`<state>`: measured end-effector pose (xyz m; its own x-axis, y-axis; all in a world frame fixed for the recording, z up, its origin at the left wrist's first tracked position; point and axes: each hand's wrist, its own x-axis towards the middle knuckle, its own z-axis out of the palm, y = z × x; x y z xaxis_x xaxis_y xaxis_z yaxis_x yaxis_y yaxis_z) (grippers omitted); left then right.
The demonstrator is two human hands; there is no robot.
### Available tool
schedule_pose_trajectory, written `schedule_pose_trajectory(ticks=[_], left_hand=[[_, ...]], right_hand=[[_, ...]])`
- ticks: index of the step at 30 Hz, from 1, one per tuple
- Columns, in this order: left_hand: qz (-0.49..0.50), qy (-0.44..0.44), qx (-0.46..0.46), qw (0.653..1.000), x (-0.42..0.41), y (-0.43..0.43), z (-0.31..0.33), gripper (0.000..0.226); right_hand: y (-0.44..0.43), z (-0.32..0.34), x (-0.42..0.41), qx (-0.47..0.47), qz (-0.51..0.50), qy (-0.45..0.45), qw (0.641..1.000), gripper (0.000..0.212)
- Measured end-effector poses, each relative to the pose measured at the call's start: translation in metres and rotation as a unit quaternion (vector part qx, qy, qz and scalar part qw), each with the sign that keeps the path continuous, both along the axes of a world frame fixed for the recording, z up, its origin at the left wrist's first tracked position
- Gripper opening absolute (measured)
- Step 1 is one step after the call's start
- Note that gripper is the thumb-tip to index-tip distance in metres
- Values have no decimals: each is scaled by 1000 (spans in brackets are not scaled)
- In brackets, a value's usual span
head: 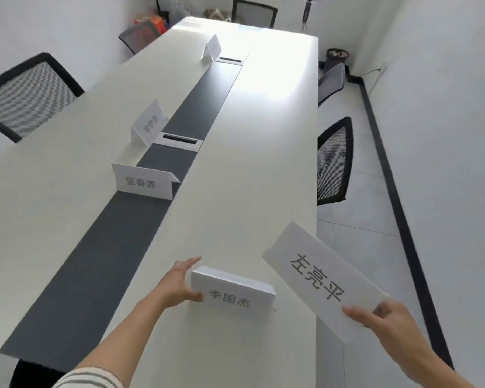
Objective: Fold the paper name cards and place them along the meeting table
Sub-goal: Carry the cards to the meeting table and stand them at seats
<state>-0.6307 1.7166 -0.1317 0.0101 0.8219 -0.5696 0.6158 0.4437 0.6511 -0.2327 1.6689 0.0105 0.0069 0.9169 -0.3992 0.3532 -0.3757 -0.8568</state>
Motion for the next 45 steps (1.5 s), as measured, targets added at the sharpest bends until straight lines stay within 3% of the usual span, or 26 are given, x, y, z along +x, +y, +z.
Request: schedule_pose_trajectory(ticks=[2,5,7,11,14,17,21,26,27,29,31,34,37,41,45], left_hand=[[-29,-1,-7,1000,-5,6,-16,90],[-66,25,19,997,-11,8,-24,71],[-82,35,36,995,-12,7,-21,65],[-102,15,65,993,-13,2,1,55],[-97,-24,86,991,-14,-3,22,48],[-51,-72,115,990,-7,-1,43,56],[88,-242,145,955,23,-1,87,49],[227,-328,154,904,29,0,94,51],[252,-342,147,893,28,-3,94,55],[290,-371,138,871,37,-8,101,63],[308,-411,124,849,46,-15,108,57],[314,-459,86,827,86,-25,121,41],[319,-499,47,804,135,-33,132,39],[341,-504,5,794,211,-35,140,45],[346,-505,-34,790,298,-34,136,31]], right_hand=[[-16,-2,2,-19,-32,17,999,12],[-34,-7,2,-45,-51,40,997,64],[-43,-10,2,-53,-68,45,995,87],[-48,-4,-3,-61,-93,62,992,67],[-48,-1,-2,-62,-99,57,991,88],[-46,0,-1,-62,-119,74,988,95],[-40,13,12,-55,-115,86,988,96],[-36,3,13,-58,-145,117,981,94],[-34,2,14,-56,-152,123,979,84],[-34,6,24,-43,-163,151,974,43],[-31,3,38,-39,-167,171,970,30],[-34,4,71,-34,-177,209,961,30],[-35,0,112,-26,-181,233,955,35],[-36,-9,184,-16,-208,244,947,35],[-35,-14,267,-19,-220,243,944,44]])
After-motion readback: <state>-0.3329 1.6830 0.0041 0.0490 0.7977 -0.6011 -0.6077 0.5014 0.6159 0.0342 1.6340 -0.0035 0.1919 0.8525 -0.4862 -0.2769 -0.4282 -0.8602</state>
